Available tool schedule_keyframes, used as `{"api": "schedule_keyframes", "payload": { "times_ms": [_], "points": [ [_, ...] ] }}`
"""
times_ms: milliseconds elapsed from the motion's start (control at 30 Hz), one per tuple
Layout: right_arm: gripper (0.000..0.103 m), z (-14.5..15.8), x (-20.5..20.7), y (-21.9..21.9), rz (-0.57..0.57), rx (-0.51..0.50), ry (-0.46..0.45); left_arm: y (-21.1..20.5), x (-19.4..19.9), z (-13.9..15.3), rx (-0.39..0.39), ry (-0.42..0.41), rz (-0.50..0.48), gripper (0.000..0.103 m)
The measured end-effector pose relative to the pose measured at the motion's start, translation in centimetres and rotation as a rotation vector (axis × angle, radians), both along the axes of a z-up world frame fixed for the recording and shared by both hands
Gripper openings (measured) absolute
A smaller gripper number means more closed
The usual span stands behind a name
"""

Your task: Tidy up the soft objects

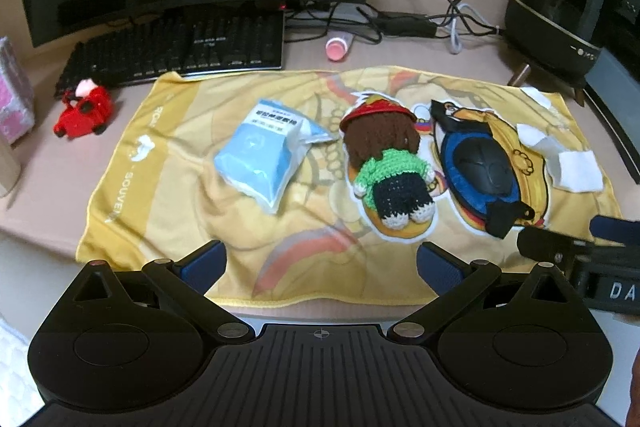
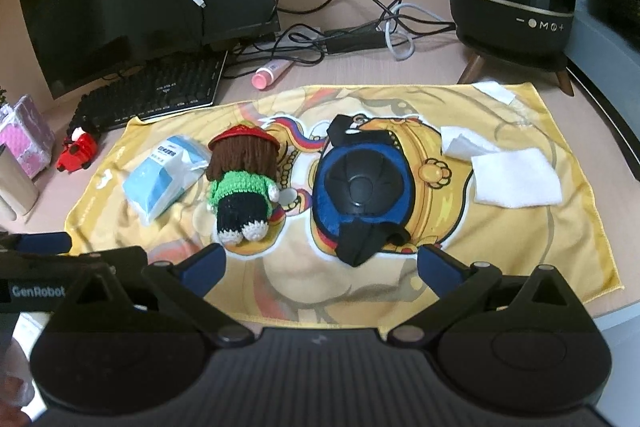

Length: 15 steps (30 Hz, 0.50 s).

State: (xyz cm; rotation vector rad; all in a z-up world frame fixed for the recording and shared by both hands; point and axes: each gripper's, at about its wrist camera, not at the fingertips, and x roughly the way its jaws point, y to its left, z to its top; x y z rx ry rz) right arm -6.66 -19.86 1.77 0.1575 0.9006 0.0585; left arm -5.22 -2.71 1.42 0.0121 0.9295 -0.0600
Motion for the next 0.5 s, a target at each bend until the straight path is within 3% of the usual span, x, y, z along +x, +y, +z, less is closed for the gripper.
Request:
{"api": "schedule_keyframes", "payload": {
  "times_ms": [500],
  "points": [
    [0.103, 0.26, 0.52, -0.83, -0.031, -0.058, 0.012, 0.03, 0.64, -0.82, -0.001, 0.048, 0.013, 0.103]
  ]
}}
